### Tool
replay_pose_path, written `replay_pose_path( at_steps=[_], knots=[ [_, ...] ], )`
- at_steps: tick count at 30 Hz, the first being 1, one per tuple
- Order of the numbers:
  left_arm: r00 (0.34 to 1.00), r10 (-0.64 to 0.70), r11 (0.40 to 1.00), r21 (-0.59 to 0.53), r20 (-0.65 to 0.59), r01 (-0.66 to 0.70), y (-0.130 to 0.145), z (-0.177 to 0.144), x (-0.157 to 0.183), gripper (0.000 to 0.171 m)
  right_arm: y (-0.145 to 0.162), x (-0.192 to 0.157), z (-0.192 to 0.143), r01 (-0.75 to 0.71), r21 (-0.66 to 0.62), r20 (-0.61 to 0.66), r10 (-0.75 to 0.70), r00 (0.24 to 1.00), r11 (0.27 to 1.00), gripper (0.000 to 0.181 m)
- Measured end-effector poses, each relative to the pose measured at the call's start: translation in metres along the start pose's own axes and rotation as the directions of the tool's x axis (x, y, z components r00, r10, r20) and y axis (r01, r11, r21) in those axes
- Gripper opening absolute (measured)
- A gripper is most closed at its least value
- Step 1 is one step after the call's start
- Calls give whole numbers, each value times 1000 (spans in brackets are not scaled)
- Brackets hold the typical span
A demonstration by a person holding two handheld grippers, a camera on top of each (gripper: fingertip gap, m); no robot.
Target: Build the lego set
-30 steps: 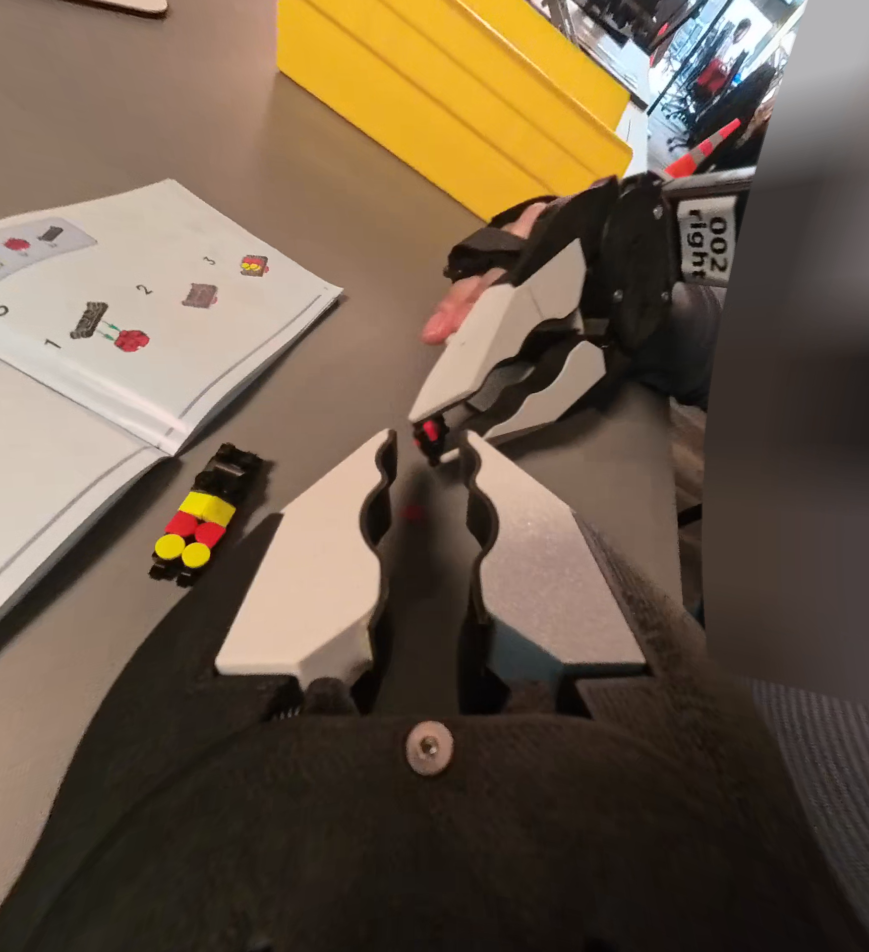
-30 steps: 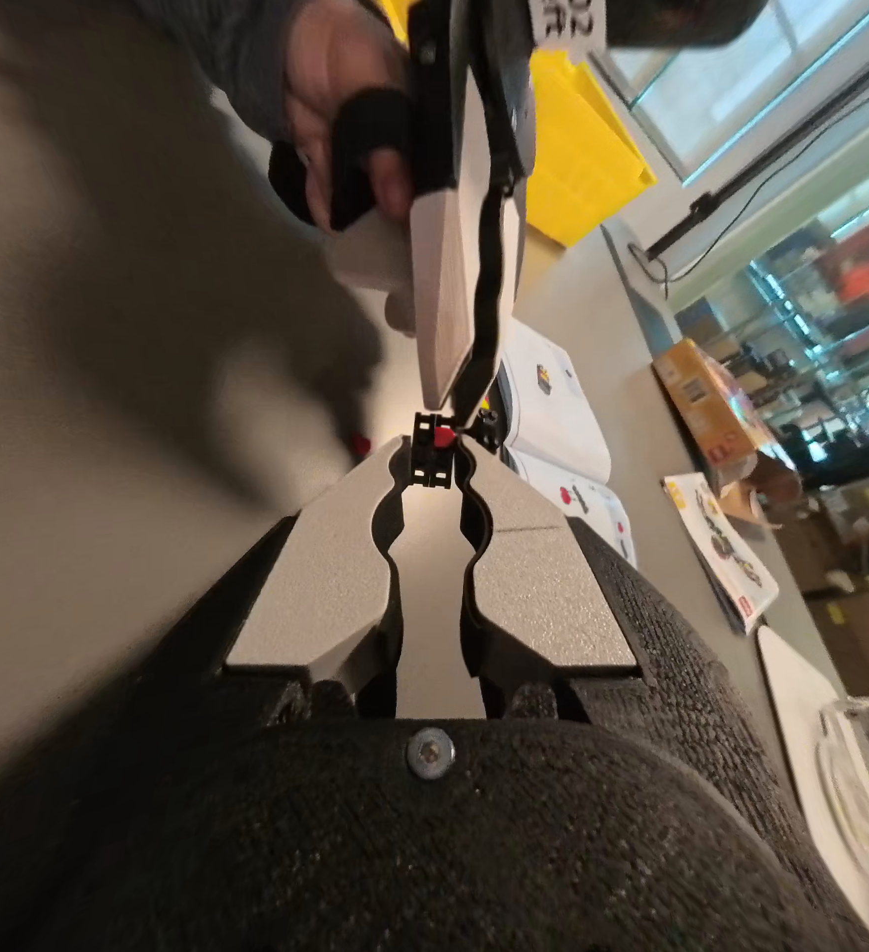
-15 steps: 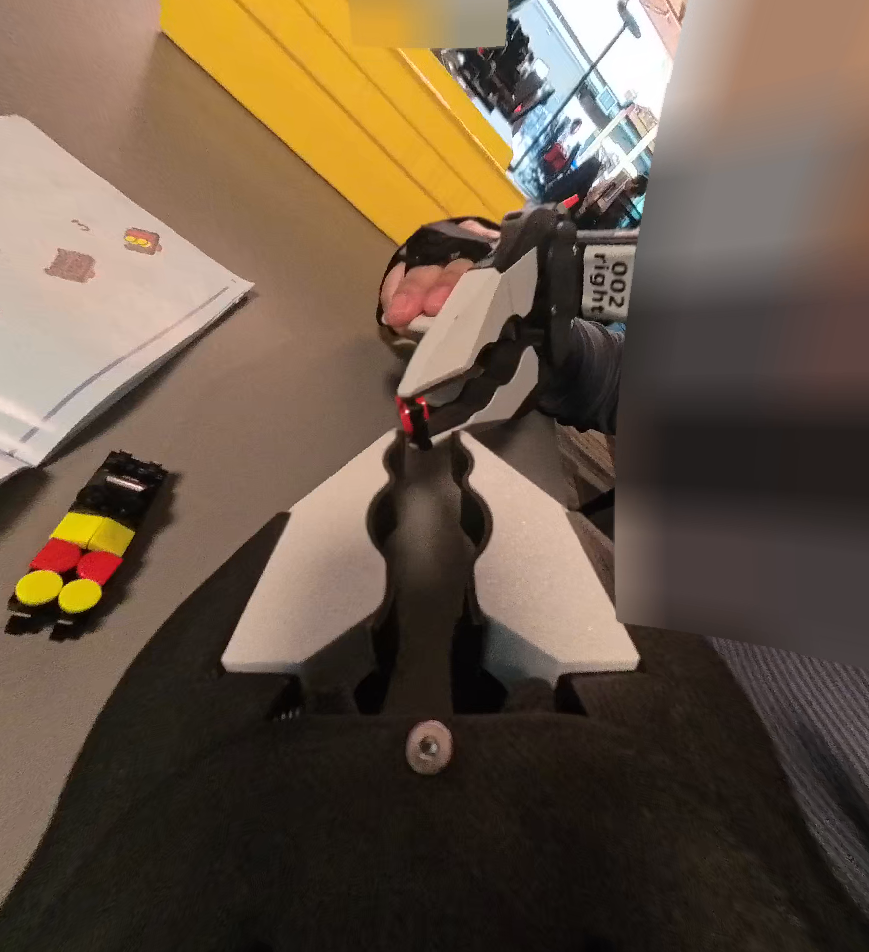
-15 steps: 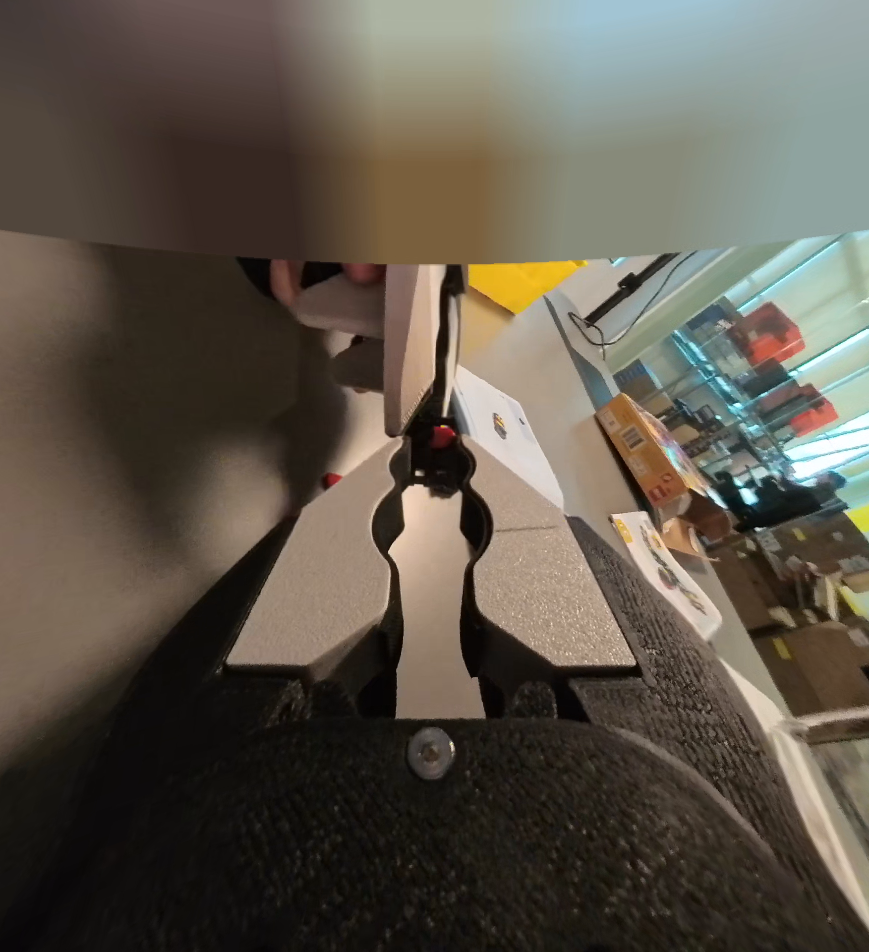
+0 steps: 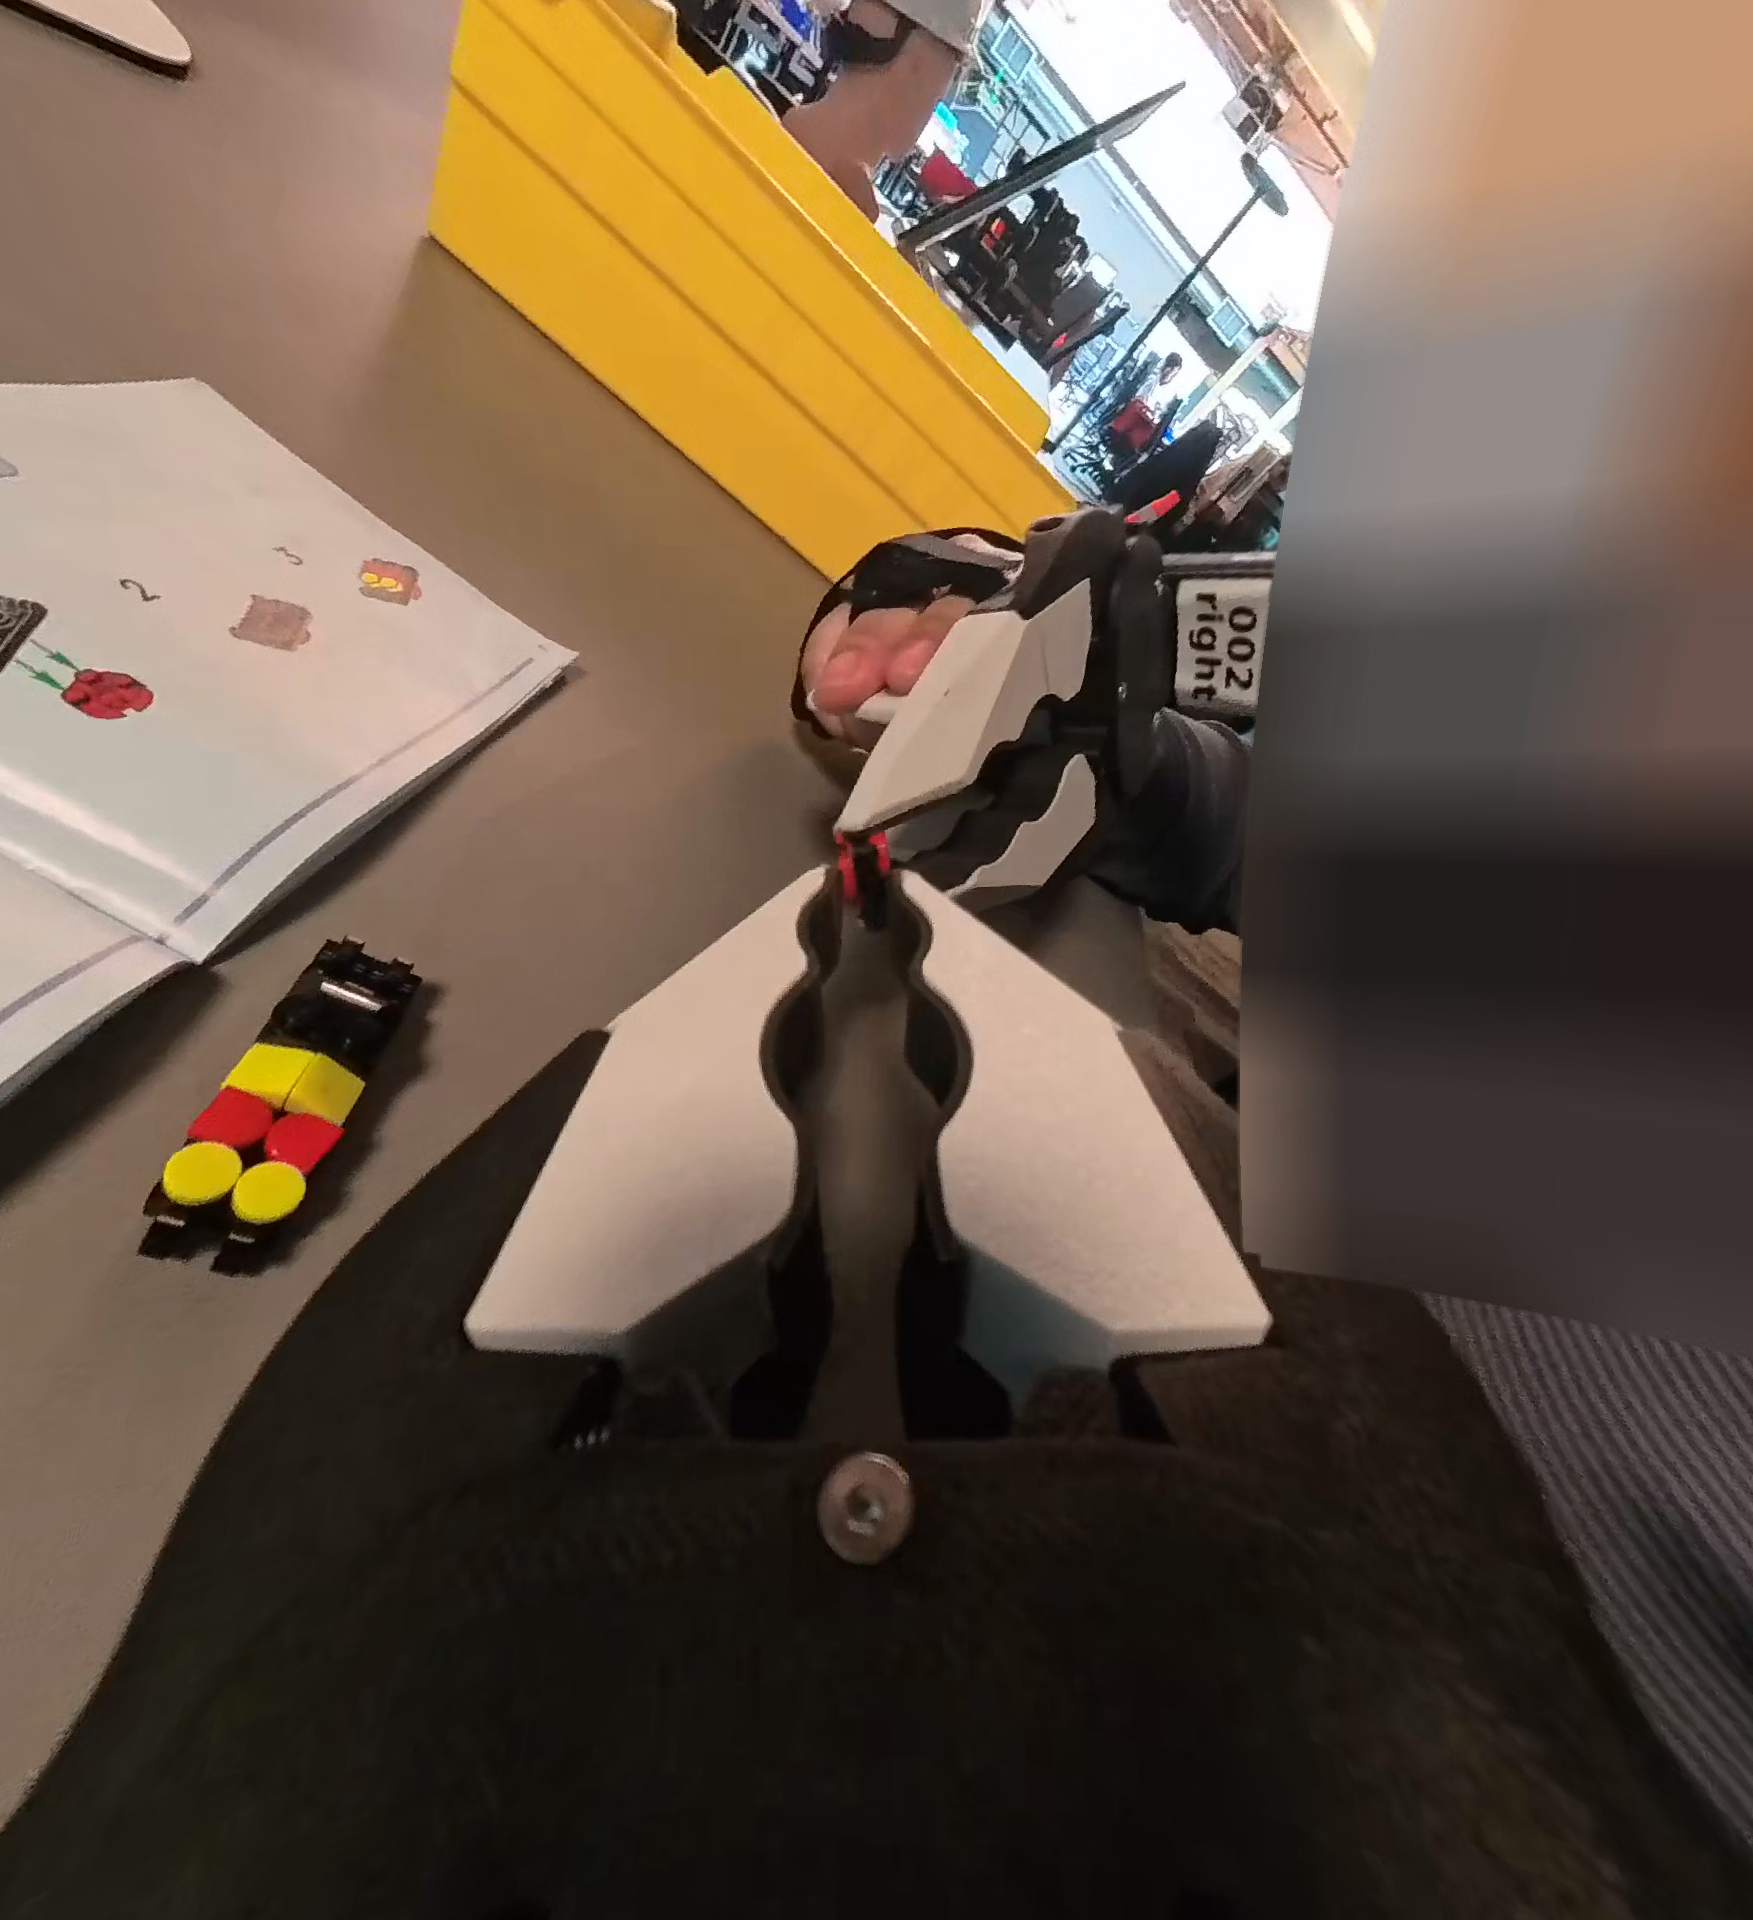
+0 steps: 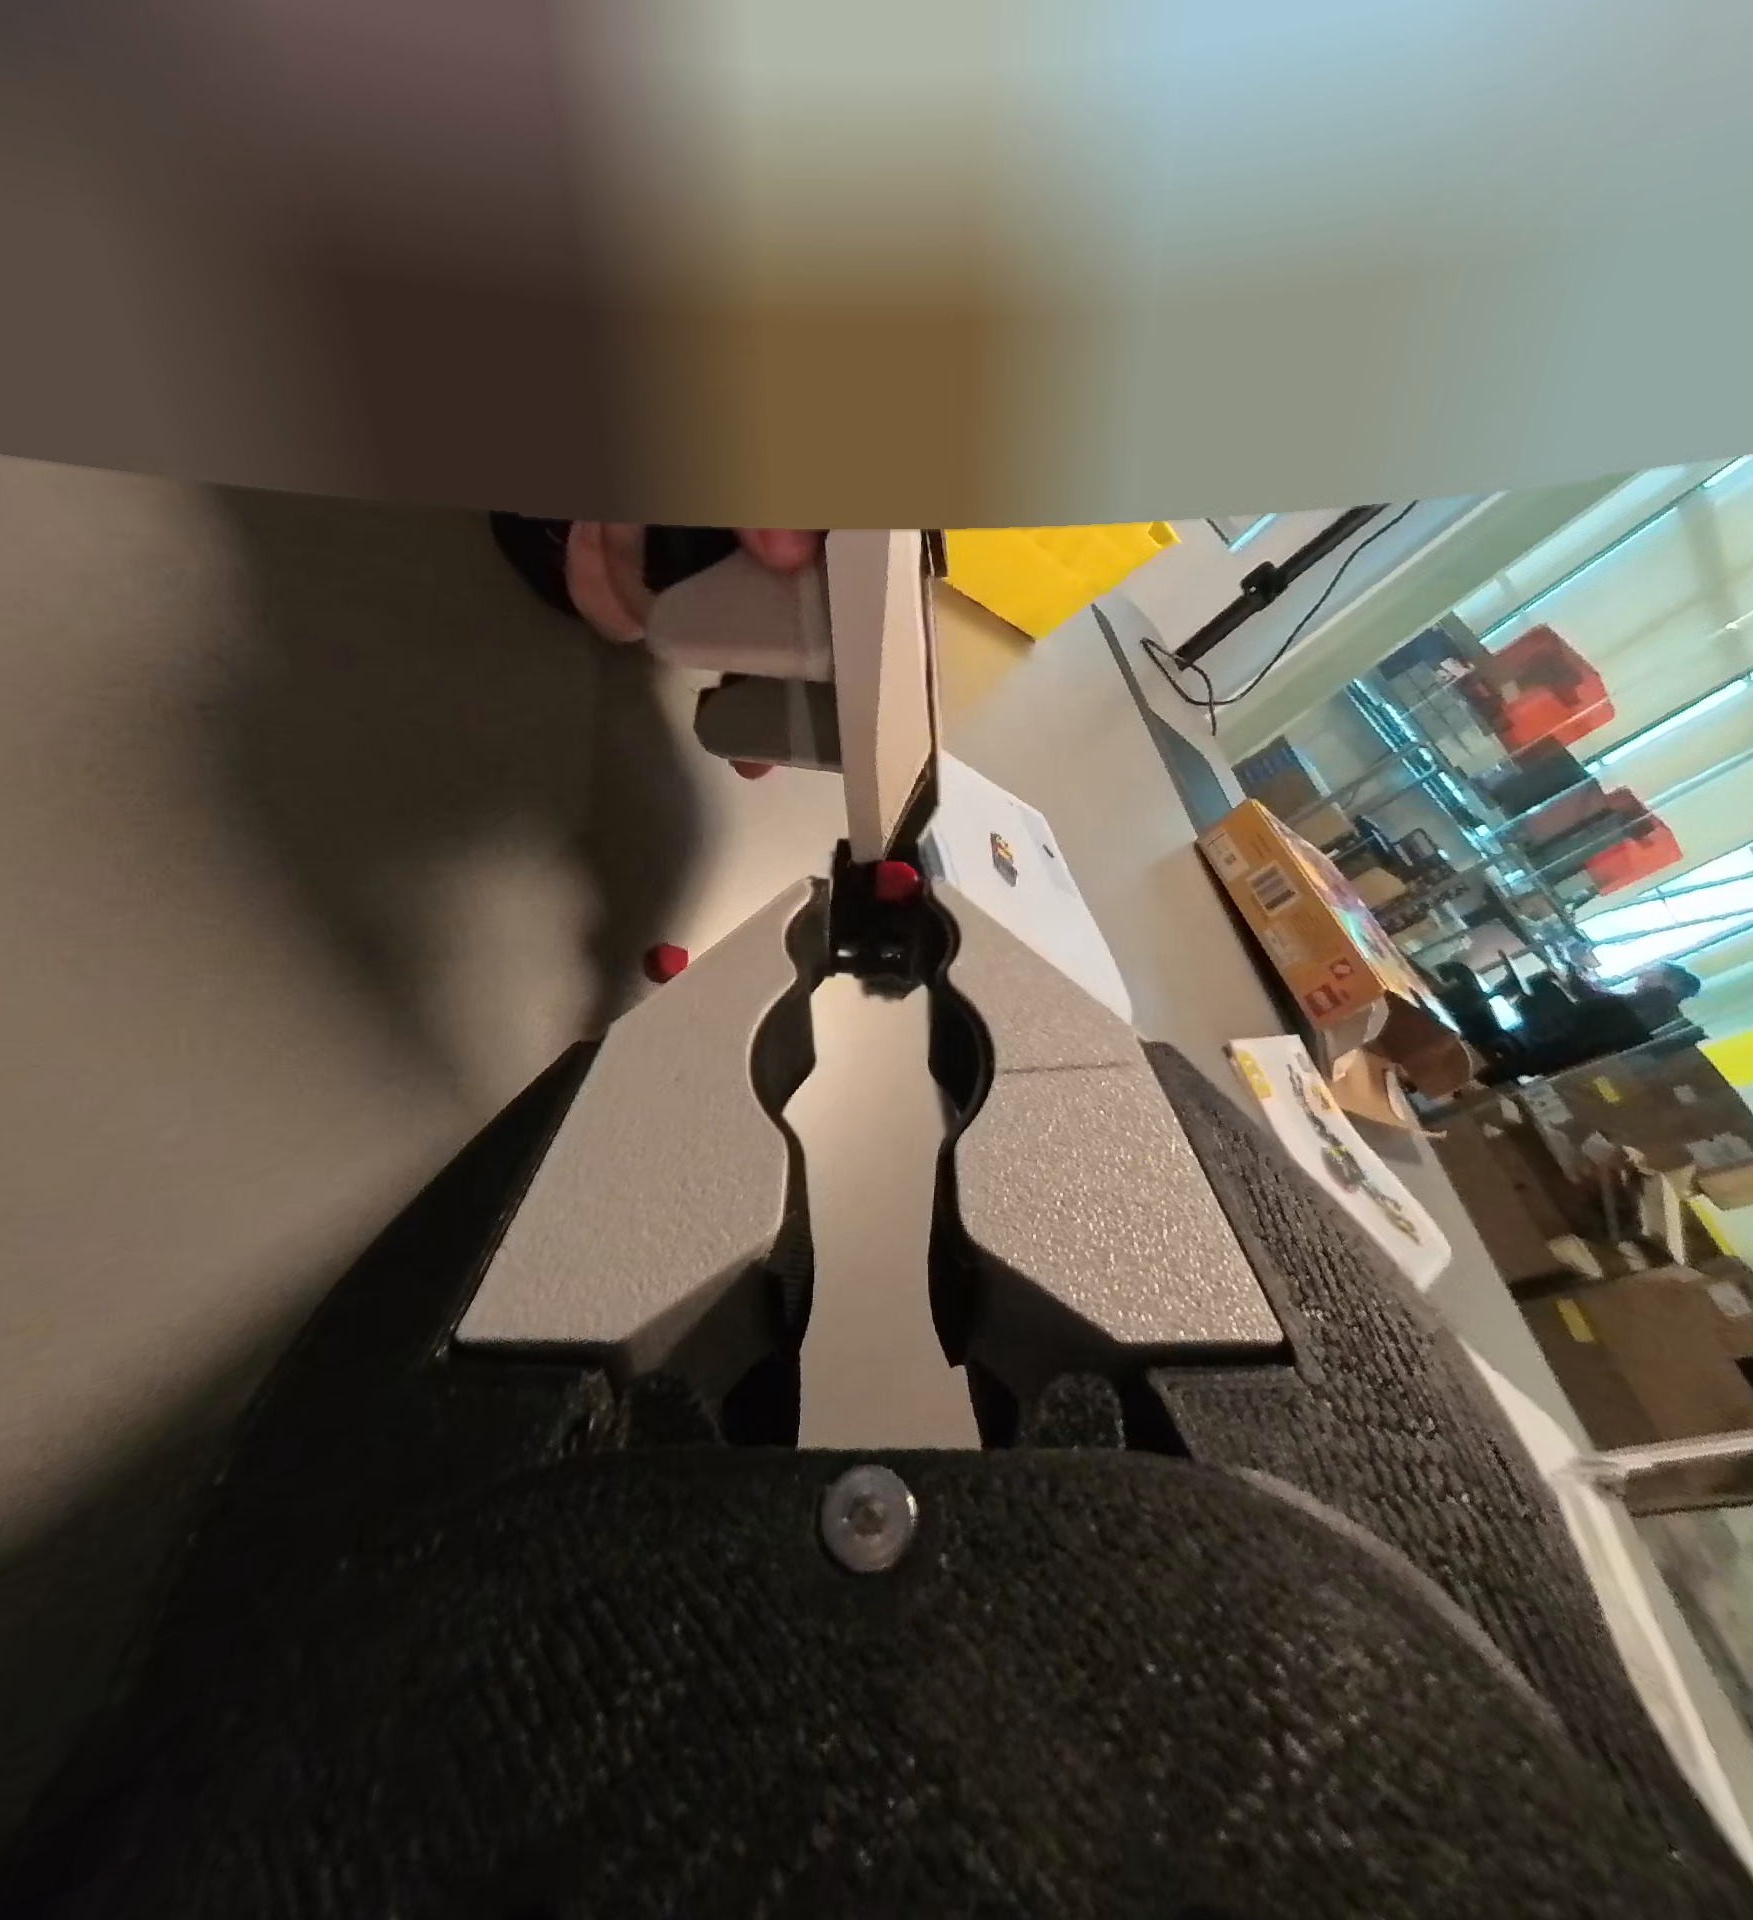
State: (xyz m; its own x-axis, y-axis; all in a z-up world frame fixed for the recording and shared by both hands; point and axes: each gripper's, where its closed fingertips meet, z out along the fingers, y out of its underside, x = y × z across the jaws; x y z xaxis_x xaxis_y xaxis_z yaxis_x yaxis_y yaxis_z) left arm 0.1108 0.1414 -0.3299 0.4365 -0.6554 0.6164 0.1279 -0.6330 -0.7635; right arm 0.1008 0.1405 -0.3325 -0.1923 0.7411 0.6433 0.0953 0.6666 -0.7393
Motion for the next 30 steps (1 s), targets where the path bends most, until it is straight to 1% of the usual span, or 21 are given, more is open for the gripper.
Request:
replay_pose_path(
  at_steps=[2, 4, 6, 10, 13, 15, 22, 26, 30],
  knots=[
    [998, -1, 1000, -9, 55, 2, 1, 0, -8, 4, 5, 1, 1, -15, -27, -8, 15, 1000, 1000, 13],
    [989, 38, 999, -35, 140, -34, 4, -2, -20, 3, 7, 5, 2, -19, -45, -35, 17, 999, 999, 11],
    [980, 69, 996, -65, 188, -58, 7, -2, -25, 3, 11, 6, 3, -15, -90, -46, 11, 999, 996, 11],
    [952, 153, 986, -113, 266, -127, 10, -1, -31, 3, 20, -3, 9, -17, -170, -13, 15, 1000, 985, 10],
    [941, 183, 980, -133, 283, -151, 12, 0, -32, 3, 28, -3, 10, -5, -230, -19, 0, 1000, 973, 9],
    [938, 191, 977, -145, 291, -154, 13, 0, -33, 3, 29, -5, 10, 18, -249, -20, -23, 1000, 968, 6],
    [931, 173, 979, -162, 321, -126, 16, 1, -38, 3, 33, -10, 18, 211, -319, -28, -231, 972, 924, 6],
    [933, 158, 978, -180, 324, -103, 20, 0, -41, 3, 35, -15, 24, 288, -352, -14, -313, 950, 891, 5],
    [930, 142, 979, -189, 339, -80, 22, 0, -45, 3, 36, -16, 26, 308, -353, -39, -343, 939, 883, 3]
  ],
)
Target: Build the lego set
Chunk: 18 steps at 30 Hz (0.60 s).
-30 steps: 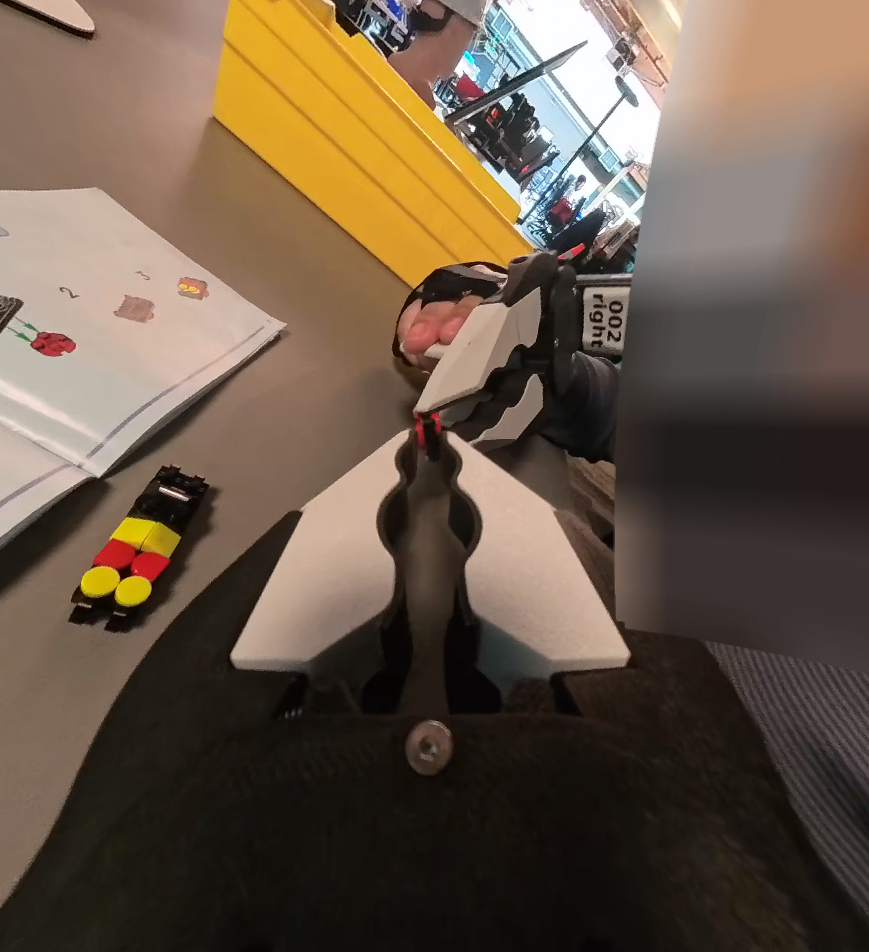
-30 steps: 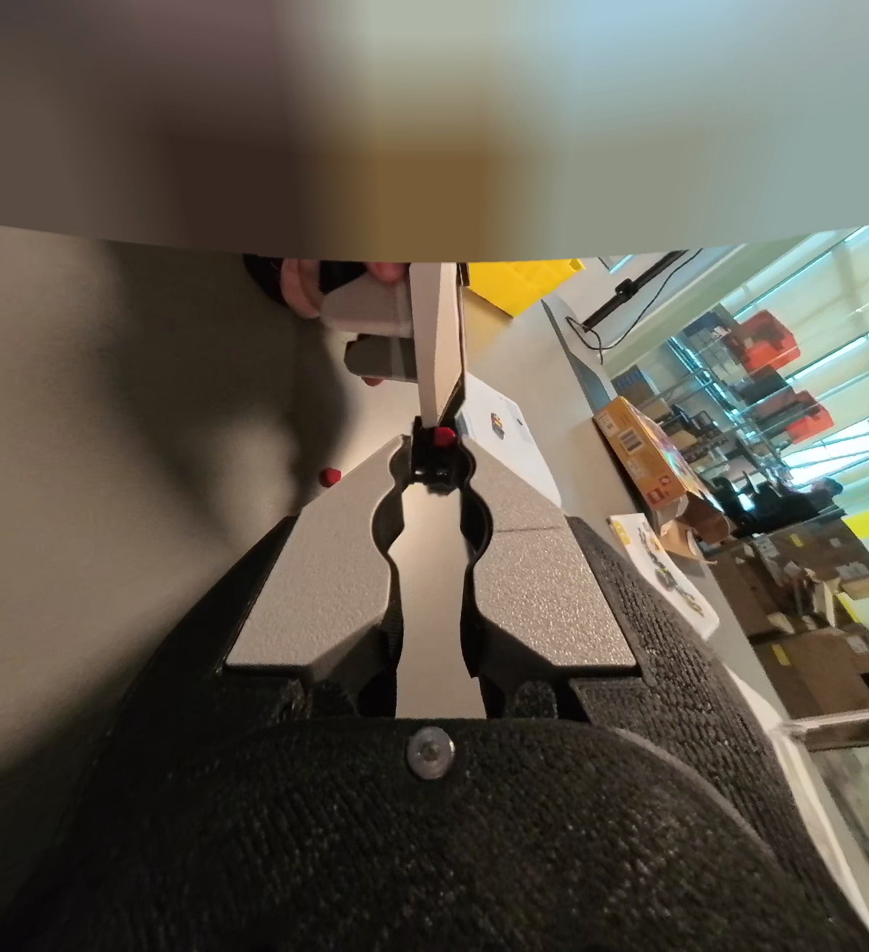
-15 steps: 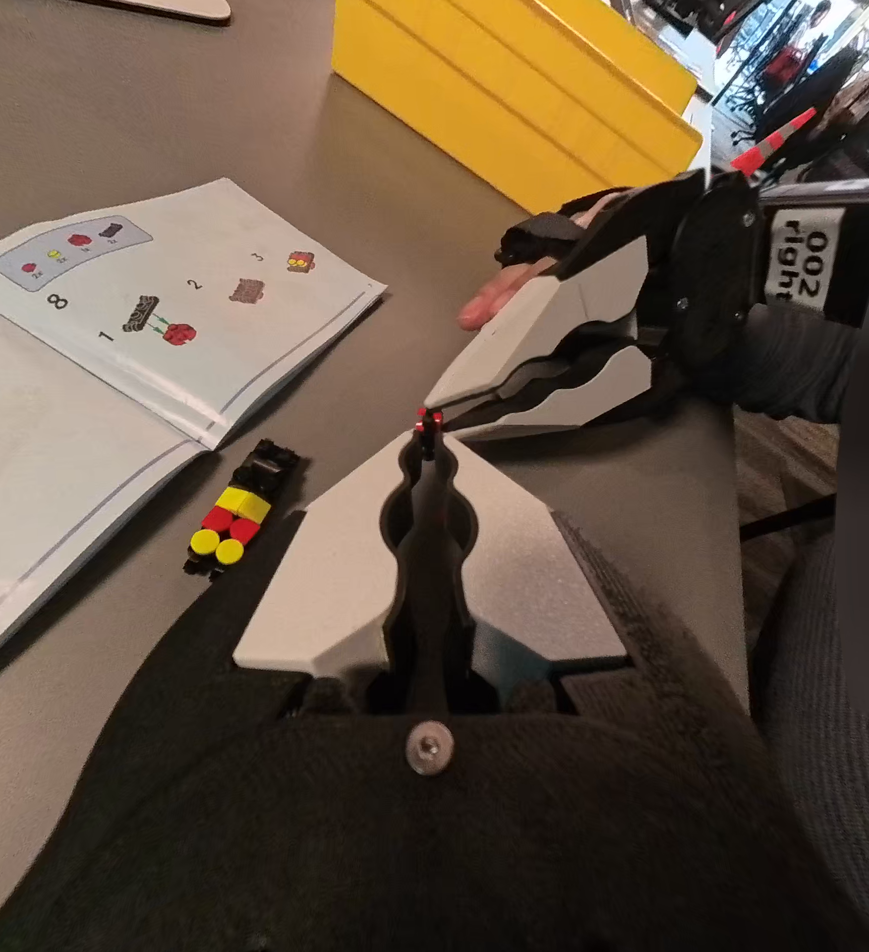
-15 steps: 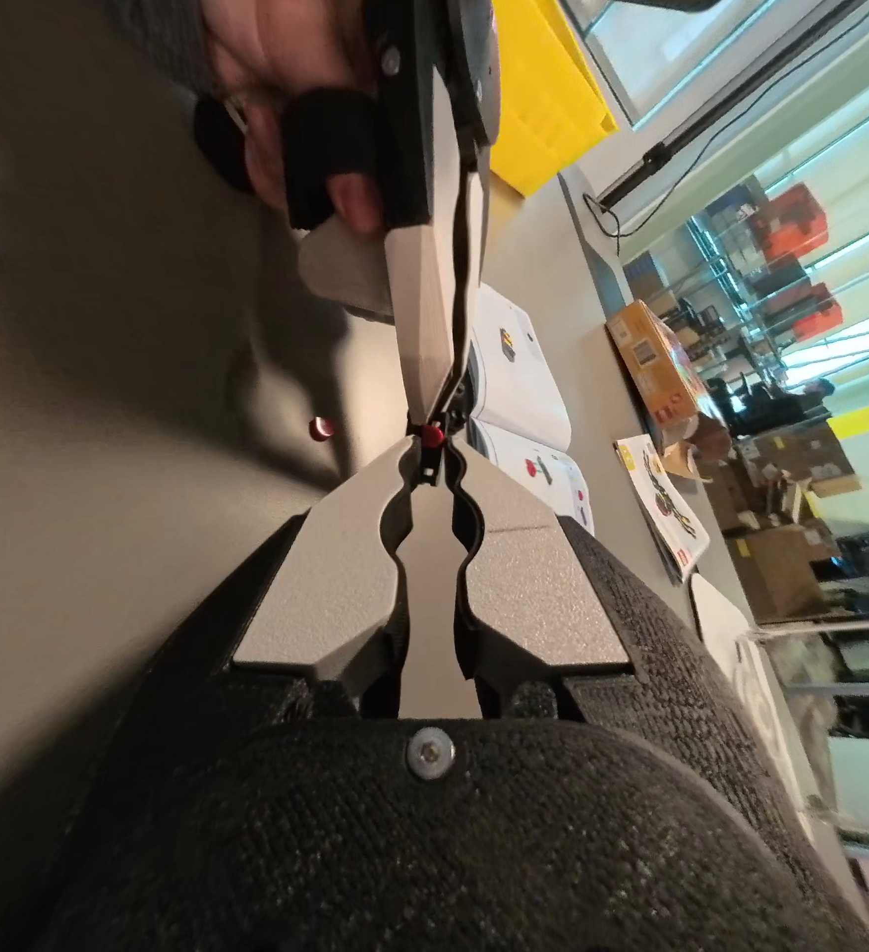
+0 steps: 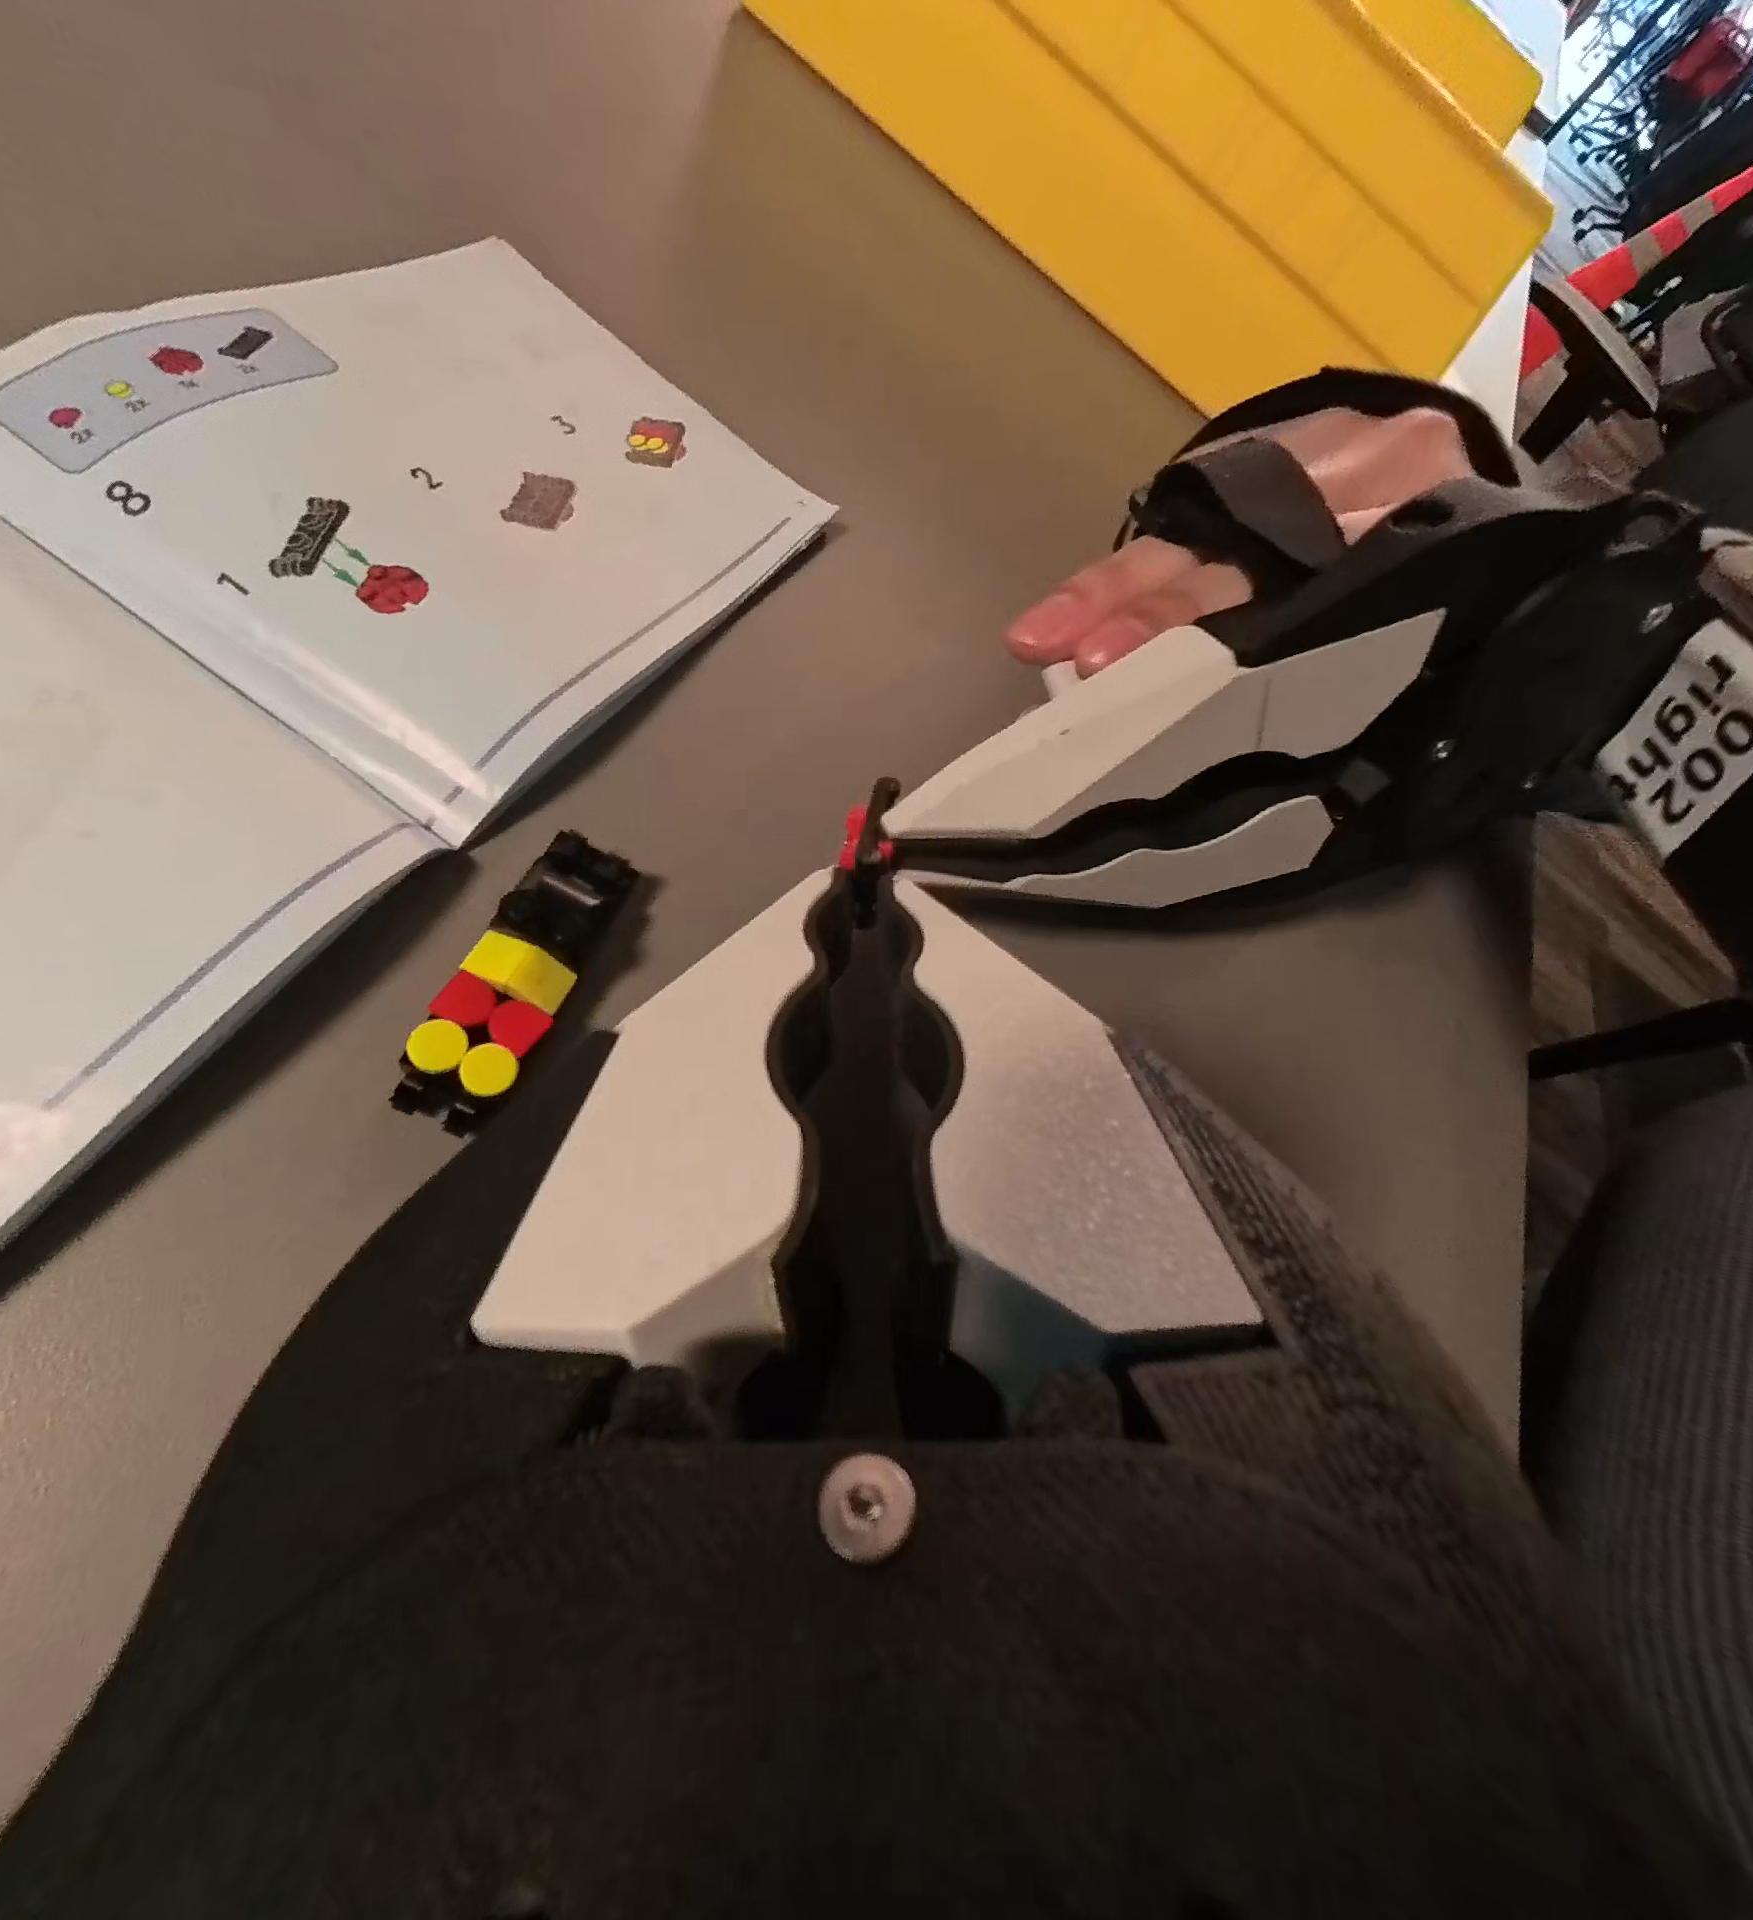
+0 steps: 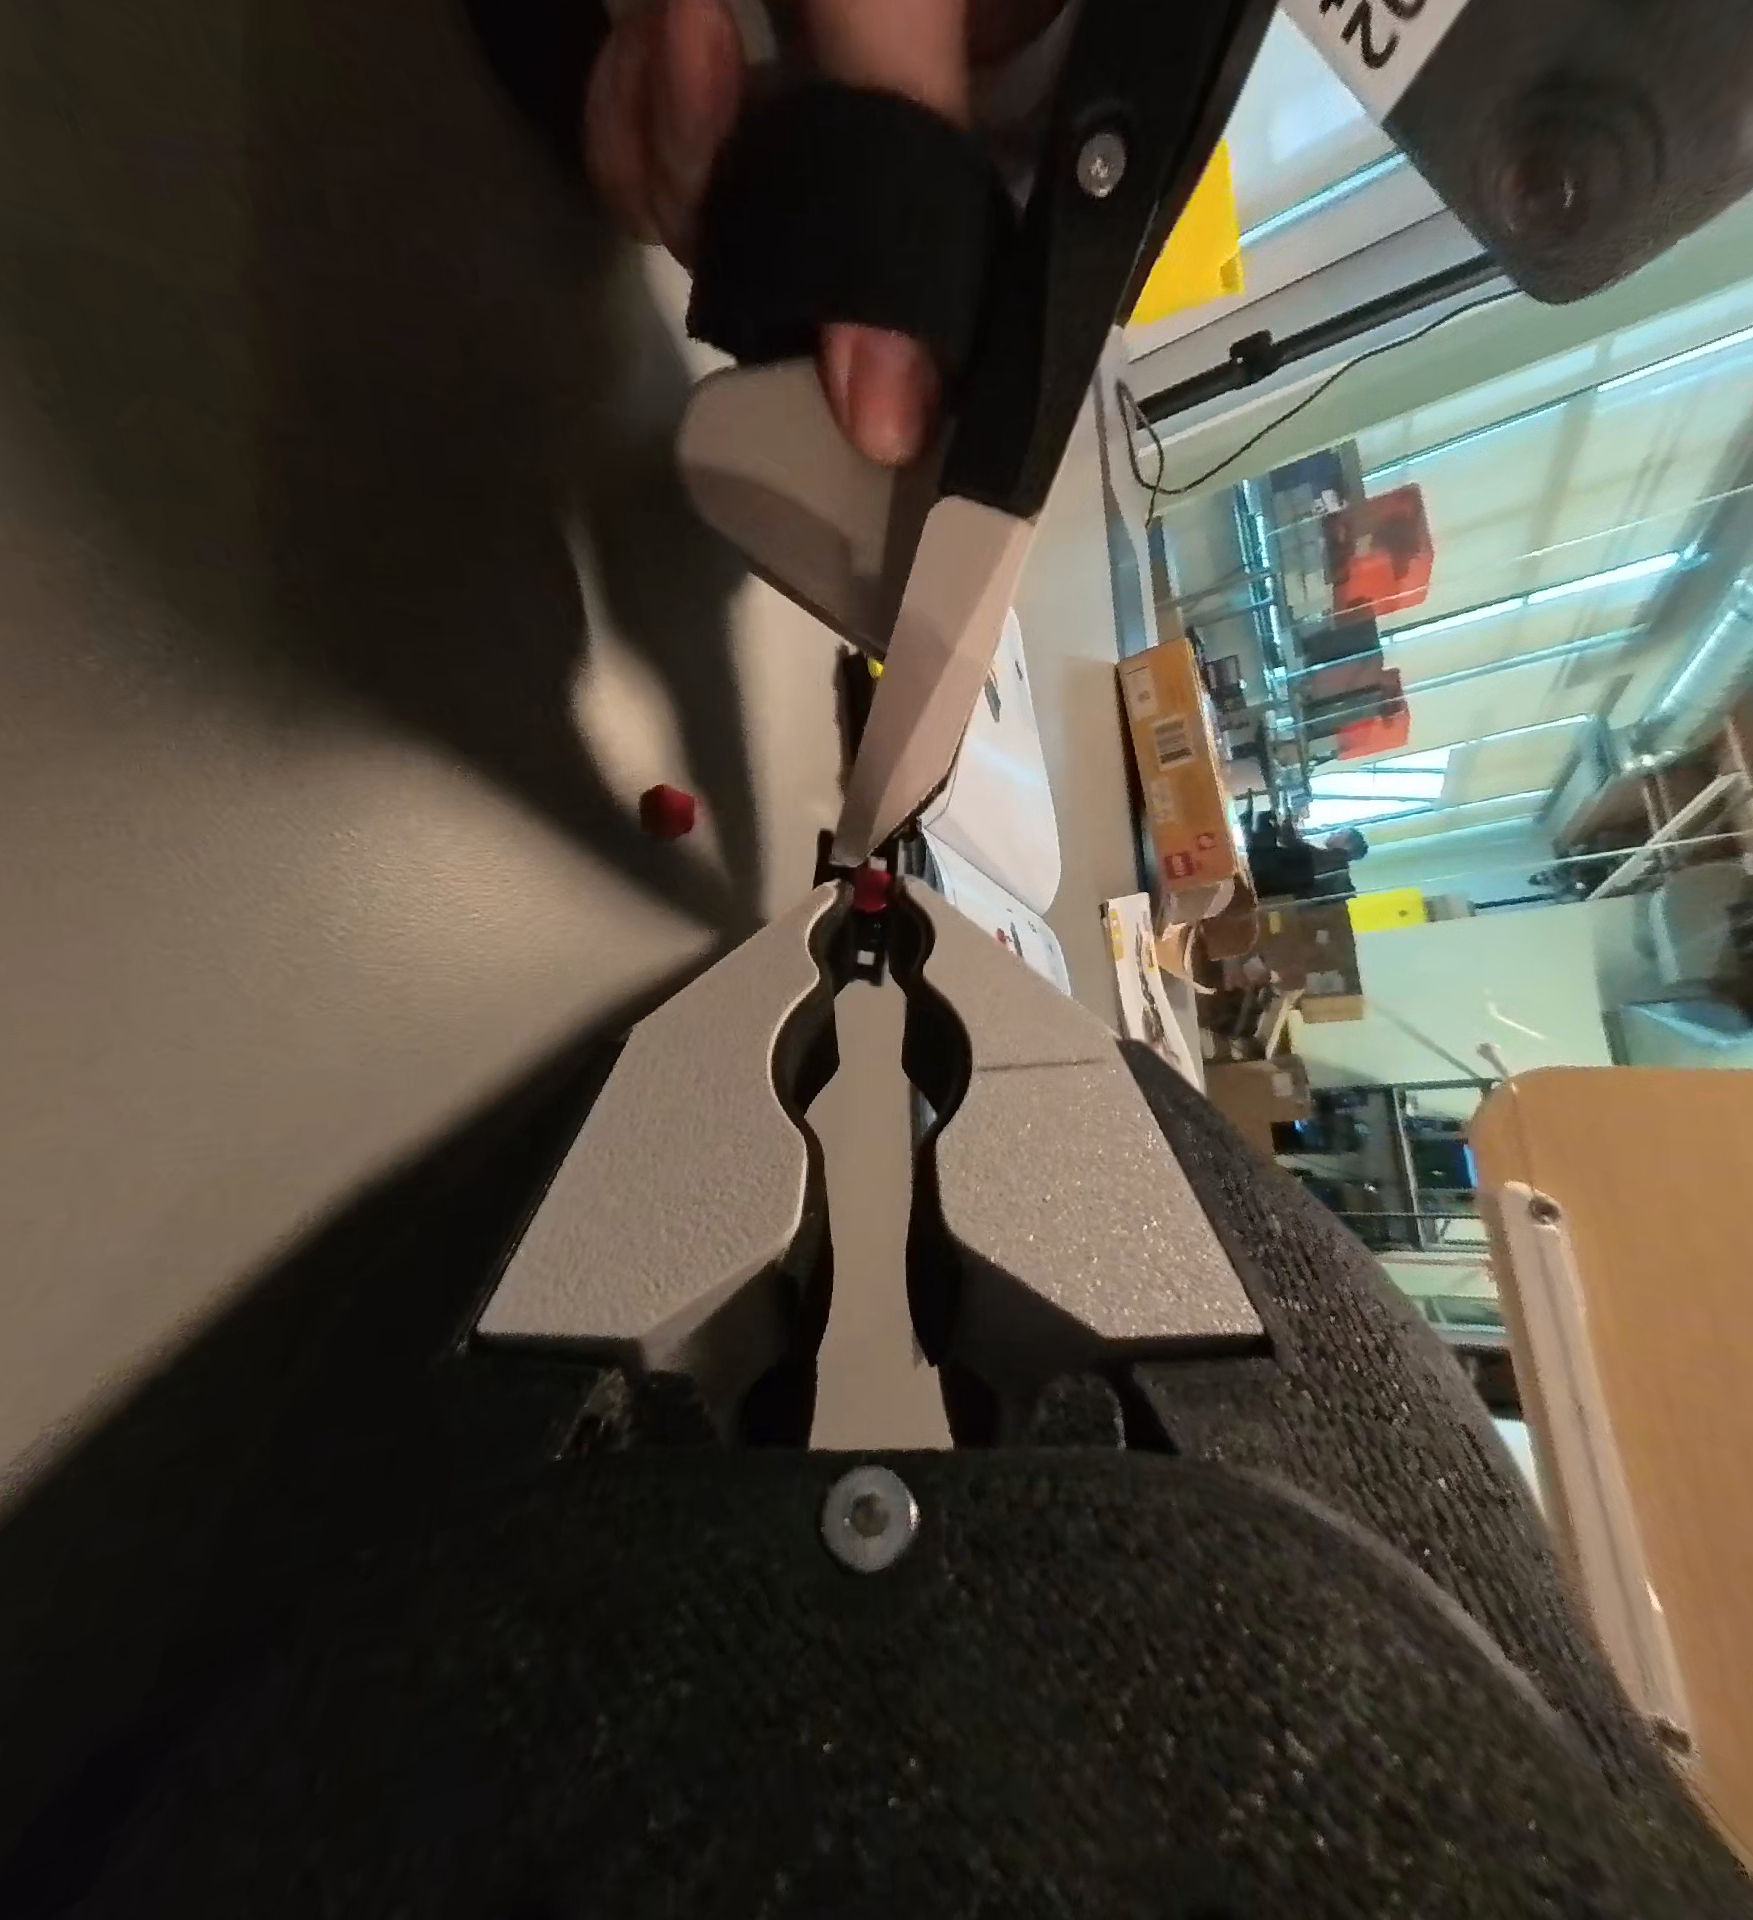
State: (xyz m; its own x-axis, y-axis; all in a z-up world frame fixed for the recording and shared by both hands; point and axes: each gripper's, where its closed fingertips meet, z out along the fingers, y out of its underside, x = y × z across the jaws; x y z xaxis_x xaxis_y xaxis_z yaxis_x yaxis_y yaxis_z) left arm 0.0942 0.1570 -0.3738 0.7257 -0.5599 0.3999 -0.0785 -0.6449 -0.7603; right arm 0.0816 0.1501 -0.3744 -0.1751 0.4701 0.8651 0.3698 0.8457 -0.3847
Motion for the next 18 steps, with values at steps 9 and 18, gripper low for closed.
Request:
replay_pose_path(
  at_steps=[9, 18],
  knots=[
    [999, -50, 999, 6, -4, 50, -1, -4, -9, 2, -1, 5, 0, -43, 42, -19, 44, 999, 998, 0],
    [999, 26, 998, -57, -31, -28, 7, 2, 3, 3, 1, -5, 0, -174, 39, 119, 168, 979, 984, 11]
  ],
)
